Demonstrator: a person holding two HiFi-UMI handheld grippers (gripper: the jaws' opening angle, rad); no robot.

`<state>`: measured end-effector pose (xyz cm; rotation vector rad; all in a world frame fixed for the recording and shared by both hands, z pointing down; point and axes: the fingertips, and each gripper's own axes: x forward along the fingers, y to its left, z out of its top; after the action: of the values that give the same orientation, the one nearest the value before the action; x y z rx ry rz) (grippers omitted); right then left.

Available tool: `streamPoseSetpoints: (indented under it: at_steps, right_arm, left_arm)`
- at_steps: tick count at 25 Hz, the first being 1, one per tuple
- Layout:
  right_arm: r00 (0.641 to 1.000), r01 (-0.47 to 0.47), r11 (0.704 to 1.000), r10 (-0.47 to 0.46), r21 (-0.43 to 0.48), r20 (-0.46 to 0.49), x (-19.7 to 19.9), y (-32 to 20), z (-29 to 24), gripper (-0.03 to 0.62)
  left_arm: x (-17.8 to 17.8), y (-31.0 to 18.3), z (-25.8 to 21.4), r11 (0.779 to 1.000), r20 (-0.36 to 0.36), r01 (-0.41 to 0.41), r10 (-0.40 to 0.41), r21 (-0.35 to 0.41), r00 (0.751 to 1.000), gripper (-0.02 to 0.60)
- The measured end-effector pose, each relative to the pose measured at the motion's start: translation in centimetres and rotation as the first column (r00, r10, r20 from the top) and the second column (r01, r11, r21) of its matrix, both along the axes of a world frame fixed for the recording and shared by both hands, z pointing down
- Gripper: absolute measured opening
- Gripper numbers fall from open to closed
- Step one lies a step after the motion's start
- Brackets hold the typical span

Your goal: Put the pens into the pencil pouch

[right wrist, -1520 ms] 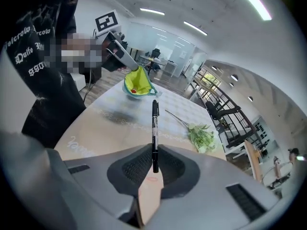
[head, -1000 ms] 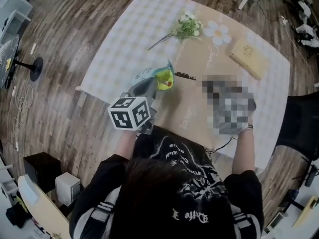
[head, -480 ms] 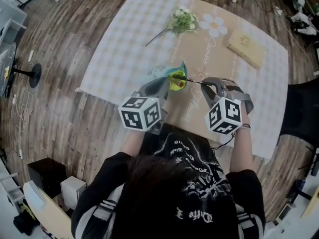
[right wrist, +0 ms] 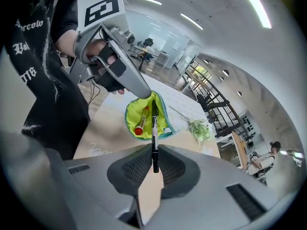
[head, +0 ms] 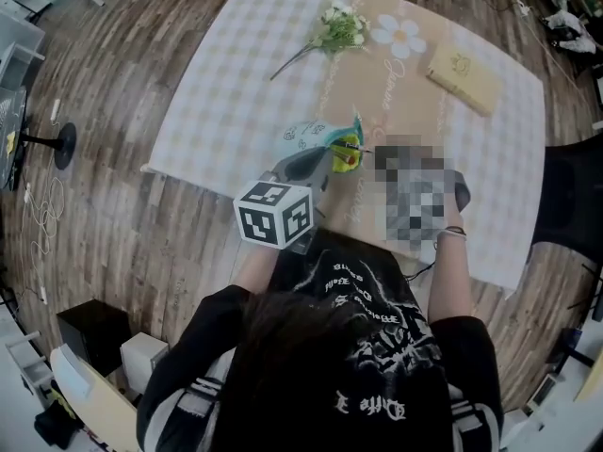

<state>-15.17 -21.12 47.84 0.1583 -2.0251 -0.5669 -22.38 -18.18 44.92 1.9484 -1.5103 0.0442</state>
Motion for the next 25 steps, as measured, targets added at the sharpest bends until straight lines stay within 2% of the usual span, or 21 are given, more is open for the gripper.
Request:
streamPoseSetpoints:
  at_steps: [6, 17, 21, 25]
  right_arm:
    - [0.999, -0.034, 0.999, 0.034, -0.020, 0.000, 2.8, 3.1, 1.3, 0.048]
    - [0.999, -0.031, 0.998, 0.030, -0.048, -0.025, 0.3, 2.6, 2.4, 0.049]
    - [0.999, -0.028, 0.998, 0.026, -0.051, -0.027, 0.7, 3.8, 2.9, 0.049]
    - [0.999, -0.020, 0.998, 0.018, -0.062, -0.030, 0.4, 4.1, 3.3, 0.049]
  left_arm:
    - [4.2, 3.2, 0.5, 0.999, 0.000, -0.043, 0.043, 0.001, 0.999, 0.028]
    - [4.2, 2.4, 0.6, 0.995, -0.054, -0.098, 0.098, -0.003, 0.994, 0.028]
    - [5.8, 3.3, 0.7, 0.991, -0.106, -0.134, 0.133, 0.002, 0.985, 0.028]
    - [6.8, 3.5, 0.6, 0.985, -0.114, -0.174, 0.174, 0.007, 0.978, 0.028]
